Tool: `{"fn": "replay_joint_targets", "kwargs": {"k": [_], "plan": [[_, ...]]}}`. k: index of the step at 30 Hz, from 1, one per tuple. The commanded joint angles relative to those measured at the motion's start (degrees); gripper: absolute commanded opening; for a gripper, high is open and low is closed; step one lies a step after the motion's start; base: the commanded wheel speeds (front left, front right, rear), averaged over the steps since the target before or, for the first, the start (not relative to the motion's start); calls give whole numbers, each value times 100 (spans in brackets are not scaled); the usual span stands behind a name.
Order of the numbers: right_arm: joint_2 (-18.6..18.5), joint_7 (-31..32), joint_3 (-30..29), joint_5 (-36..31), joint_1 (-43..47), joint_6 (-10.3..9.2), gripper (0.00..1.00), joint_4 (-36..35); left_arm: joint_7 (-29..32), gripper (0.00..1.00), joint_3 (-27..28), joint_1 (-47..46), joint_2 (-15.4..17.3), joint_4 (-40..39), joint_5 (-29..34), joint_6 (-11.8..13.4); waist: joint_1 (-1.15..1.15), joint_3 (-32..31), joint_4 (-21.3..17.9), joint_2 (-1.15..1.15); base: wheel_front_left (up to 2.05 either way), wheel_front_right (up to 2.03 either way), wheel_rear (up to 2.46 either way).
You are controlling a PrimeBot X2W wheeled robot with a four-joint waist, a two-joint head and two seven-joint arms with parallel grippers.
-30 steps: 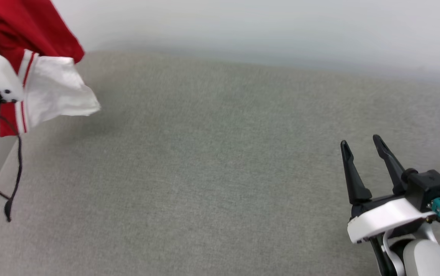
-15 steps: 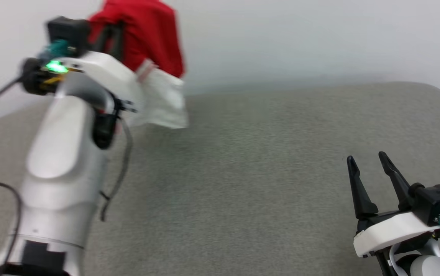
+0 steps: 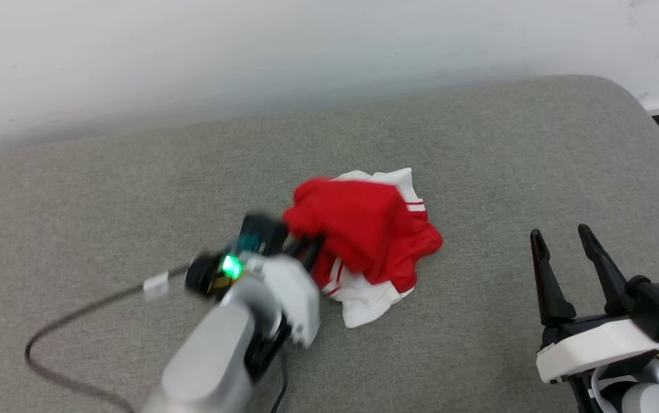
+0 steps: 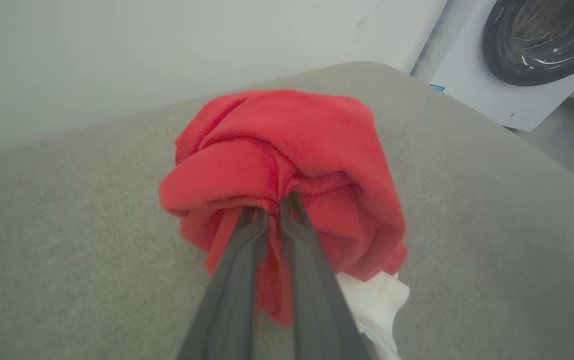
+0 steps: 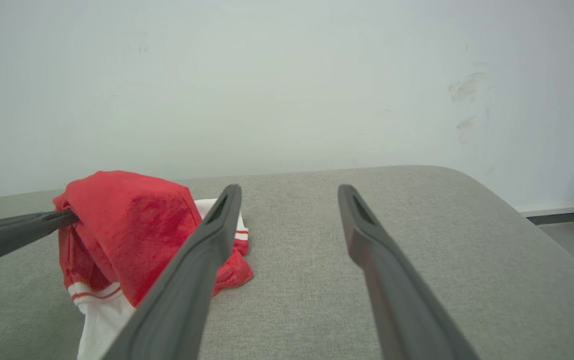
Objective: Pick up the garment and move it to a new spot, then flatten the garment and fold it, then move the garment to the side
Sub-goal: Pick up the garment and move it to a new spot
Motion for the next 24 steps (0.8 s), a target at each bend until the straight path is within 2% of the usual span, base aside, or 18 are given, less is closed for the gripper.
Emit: {"fn": "replay_joint_targets", "kwargs": {"k": [1,3,4,6,16,24], "plan": [[7,-55,6,22,-41,-2,100,12,0,0,15,199,119,16,-33,48,0,56,2,0,0,0,0],[7,-74,-36,27,-38,-2,100,19,71,0,-60,553,166,21,-24,84,0,114,64,0,0,0,0],[8,-89,-47,29,-45,-2,100,32,75,22,-72,702,163,-9,-44,119,0,128,99,0,0,0,0],[7,-104,-92,11,-59,-3,100,58,40,100,-108,925,217,-93,-14,177,0,138,189,0,0,0,0],[7,-29,-251,-62,11,-2,100,98,-995,100,131,1238,180,-1177,13,588,0,-172,679,0,0,0,0],[7,103,-396,-103,185,-2,100,-13,-1301,100,617,1417,419,-2006,48,1055,0,-410,951,0,0,0,0]]}}
